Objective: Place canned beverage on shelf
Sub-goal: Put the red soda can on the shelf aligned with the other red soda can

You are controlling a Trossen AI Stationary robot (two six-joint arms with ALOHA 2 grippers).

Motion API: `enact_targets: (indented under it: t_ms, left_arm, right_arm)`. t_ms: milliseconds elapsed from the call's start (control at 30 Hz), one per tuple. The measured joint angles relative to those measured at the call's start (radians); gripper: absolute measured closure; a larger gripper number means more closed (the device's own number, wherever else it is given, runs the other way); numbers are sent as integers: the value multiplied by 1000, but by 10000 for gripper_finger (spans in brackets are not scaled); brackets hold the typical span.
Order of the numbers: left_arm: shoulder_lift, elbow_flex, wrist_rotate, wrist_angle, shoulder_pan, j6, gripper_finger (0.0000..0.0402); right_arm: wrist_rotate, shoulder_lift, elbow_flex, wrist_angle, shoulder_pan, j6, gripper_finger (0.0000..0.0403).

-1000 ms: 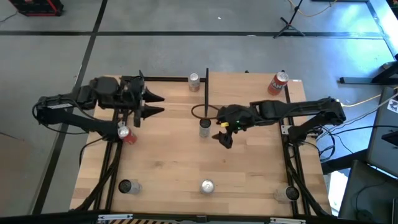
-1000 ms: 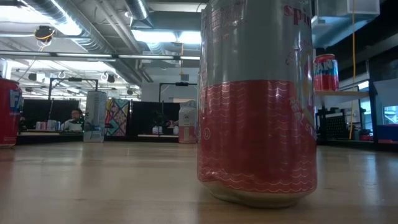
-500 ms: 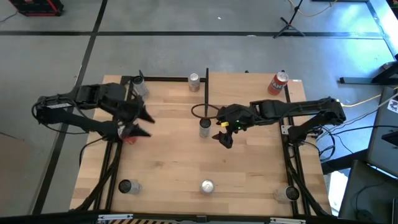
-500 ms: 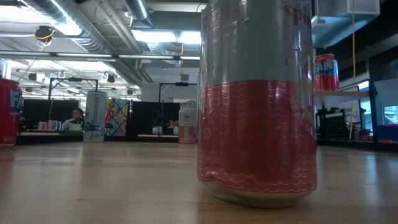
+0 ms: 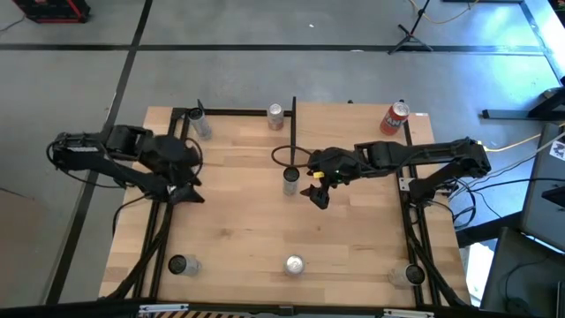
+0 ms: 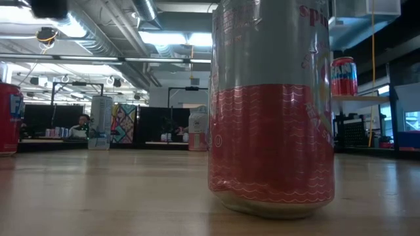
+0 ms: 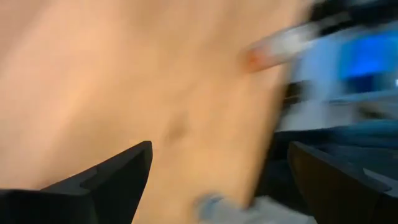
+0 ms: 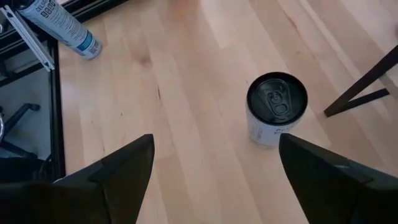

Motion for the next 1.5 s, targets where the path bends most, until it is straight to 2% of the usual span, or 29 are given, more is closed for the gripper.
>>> enact_targets:
  t_ms: [100, 233, 500, 733, 1033, 1133, 1300, 1500]
  left_arm:
    - [17, 0, -147, -166, 3, -4, 31]
    - [70, -14, -187, -337, 26, 23, 30]
    - [127, -134, -169, -331, 77, 135, 30]
    - [129, -266, -121, -332, 121, 257, 30]
    - [129, -273, -182, -333, 150, 309, 30]
    - [129, -280, -167, -331, 158, 327, 30]
    - [129, -373, -108, -333, 167, 359, 30]
    - [144, -401, -138, -328, 167, 395, 31]
  right_arm:
    - [0, 0, 0, 1, 0, -2, 70]
    - [0, 0, 0, 10, 0, -2, 70]
    - [0, 0, 0, 13, 0, -3, 70]
    - [0, 0, 0, 13, 0, 1, 70]
    - [0, 0, 0, 13, 0, 1, 70]
    - [0, 0, 0, 13, 0, 1, 70]
    - [0, 0, 0, 13, 0, 1, 70]
    - [0, 0, 0, 13, 0, 1, 70]
